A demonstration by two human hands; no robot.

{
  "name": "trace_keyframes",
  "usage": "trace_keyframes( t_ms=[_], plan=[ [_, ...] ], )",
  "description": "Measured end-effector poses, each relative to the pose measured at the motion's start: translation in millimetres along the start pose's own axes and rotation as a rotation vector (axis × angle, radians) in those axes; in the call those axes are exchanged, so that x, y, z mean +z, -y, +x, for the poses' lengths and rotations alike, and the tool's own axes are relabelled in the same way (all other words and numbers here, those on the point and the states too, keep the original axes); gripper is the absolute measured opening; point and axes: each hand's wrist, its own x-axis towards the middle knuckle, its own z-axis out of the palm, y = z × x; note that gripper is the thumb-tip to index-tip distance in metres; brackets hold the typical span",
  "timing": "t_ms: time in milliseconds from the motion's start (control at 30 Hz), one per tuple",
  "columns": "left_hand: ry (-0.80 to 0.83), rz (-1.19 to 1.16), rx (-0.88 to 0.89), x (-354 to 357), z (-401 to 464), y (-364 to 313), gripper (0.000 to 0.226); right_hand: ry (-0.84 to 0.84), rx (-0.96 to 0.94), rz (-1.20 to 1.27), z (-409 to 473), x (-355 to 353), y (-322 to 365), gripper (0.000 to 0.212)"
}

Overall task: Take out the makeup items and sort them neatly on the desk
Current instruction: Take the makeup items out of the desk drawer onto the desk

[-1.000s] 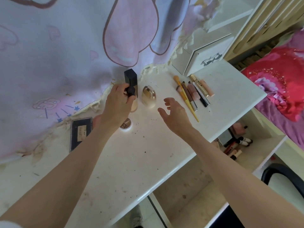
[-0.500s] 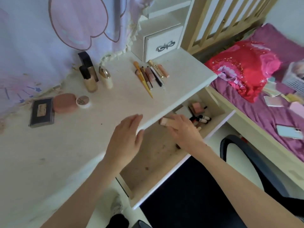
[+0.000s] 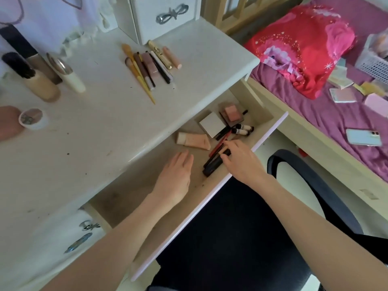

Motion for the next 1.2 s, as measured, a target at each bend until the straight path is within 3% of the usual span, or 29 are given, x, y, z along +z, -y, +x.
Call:
trace_keyframes(
  t_ms=[233,367,467,600,700,833,1033,1200],
  plan=[
    [0.006,0.055,0.007,29.5,81.2,21.8,0.072,0.033,0.050,0.004,89.1,33.0,-5.6,0.046],
    [-0.126,0.006,0.023,38.9,100.9,31.6,0.062,-0.002,0.107,0.019,125.5,47.7,-8.7,0.045],
    [-0.173,-0.138,-0.048,47.5,106.6,39.8,0.039,-0.083,0.158,-0.062,141.0,56.8,-8.0,0.054],
    [-0.108,-0.195,0.037,53.3,108.5,43.6,0.065,-0.107,0.172,-0.119,153.3,61.2,-11.0,0.062],
    [-0.124,-0.195,-0.041,48.0,100.7,41.8,0.044,-0.098,0.176,-0.103,153.9,58.4,-9.2,0.061],
    [-0.128,-0.269,-0.030,44.4,79.2,37.6,0.050,-0.204,0.137,0.045,129.9,48.0,-4.1,0.046],
    [-0.127,-0.338,-0.128,31.5,37.4,21.7,0.044,-0.204,0.134,0.238,73.1,27.1,0.9,0.038],
    [-0.228,-0.403,-0.158,7.0,-13.9,6.1,0.041,-0.172,0.253,0.676,26.7,8.7,17.5,0.034]
  ],
)
